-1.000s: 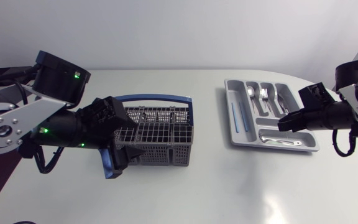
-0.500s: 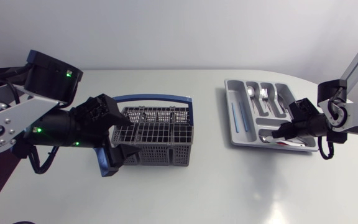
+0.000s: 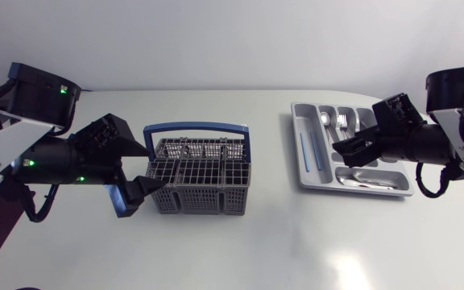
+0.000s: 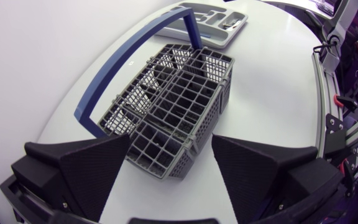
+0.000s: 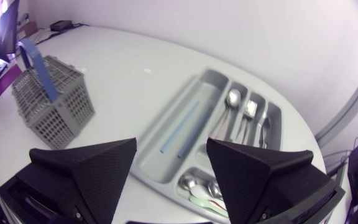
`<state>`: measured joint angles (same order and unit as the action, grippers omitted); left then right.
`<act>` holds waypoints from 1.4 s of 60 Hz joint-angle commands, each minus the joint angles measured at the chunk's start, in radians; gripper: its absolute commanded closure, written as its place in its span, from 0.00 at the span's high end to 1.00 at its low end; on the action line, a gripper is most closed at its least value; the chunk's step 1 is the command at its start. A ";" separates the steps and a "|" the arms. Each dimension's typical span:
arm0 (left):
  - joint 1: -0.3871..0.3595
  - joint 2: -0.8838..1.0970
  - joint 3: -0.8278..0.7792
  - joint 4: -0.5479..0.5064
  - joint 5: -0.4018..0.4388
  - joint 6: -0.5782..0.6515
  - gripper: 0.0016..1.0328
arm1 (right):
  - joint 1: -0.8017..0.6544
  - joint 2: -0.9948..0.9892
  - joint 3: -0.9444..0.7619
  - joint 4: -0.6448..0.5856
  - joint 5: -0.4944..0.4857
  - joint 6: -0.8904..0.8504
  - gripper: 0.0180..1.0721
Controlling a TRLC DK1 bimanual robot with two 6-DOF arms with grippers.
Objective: Unload the cutlery basket into the drawer organizer.
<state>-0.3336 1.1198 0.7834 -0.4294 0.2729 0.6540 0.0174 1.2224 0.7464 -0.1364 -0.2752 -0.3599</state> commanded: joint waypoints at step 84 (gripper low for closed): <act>0.094 0.221 -0.062 0.213 0.011 -0.054 0.50 | 0.506 0.379 0.133 0.196 -0.018 0.188 0.05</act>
<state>-0.2321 1.3231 0.7284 -0.2070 0.2836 0.6205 0.5407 1.5692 0.8604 0.0544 -0.3107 -0.1787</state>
